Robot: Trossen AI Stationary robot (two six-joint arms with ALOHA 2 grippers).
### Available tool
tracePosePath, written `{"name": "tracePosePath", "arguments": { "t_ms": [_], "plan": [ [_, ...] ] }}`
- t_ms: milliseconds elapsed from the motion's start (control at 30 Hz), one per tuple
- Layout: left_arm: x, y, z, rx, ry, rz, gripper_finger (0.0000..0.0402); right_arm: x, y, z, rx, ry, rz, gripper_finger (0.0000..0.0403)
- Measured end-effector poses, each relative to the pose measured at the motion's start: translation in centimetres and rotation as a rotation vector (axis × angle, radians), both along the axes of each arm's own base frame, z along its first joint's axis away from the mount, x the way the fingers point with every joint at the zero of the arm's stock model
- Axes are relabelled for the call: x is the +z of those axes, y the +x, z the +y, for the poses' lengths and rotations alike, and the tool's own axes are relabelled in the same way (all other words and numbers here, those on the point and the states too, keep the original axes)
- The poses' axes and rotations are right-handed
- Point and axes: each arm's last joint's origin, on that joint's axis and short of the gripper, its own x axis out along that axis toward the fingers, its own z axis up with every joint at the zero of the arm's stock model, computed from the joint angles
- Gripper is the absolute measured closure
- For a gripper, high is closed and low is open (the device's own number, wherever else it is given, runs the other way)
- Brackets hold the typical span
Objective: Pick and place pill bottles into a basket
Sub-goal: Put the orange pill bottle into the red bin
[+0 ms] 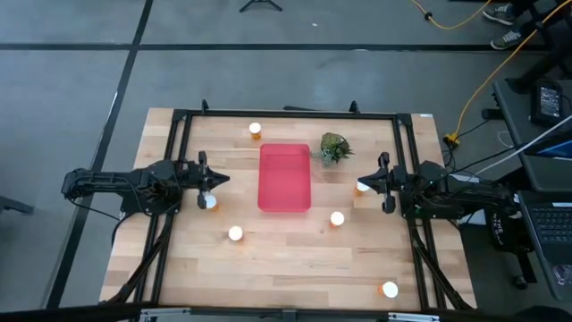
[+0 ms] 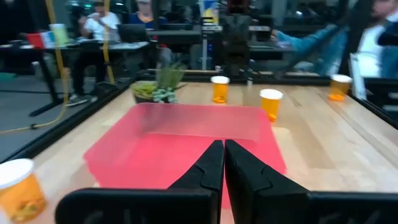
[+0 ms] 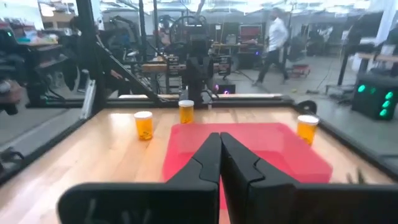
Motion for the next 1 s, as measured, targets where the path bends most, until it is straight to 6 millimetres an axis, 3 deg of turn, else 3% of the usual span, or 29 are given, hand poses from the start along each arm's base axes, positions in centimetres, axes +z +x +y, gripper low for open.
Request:
{"name": "tracePosePath", "arguments": {
  "t_ms": [400, 733, 1000],
  "plan": [
    [0.11, -0.03, 0.18, 0.059, 0.058, -0.001, 0.0329, 0.99, -0.16, -0.44, -0.154, 0.031, -0.105, 0.0386],
    [0.16, -0.04, 0.24, 0.083, 0.053, -0.007, 0.0231, 0.93, -0.15, -0.47, -0.162, 0.036, -0.099, 0.0271],
    [0.39, -0.05, 0.32, 0.117, -0.042, -0.050, 0.0215, 0.37, -0.08, -0.48, -0.162, 0.065, -0.044, 0.0223]
  ]
}}
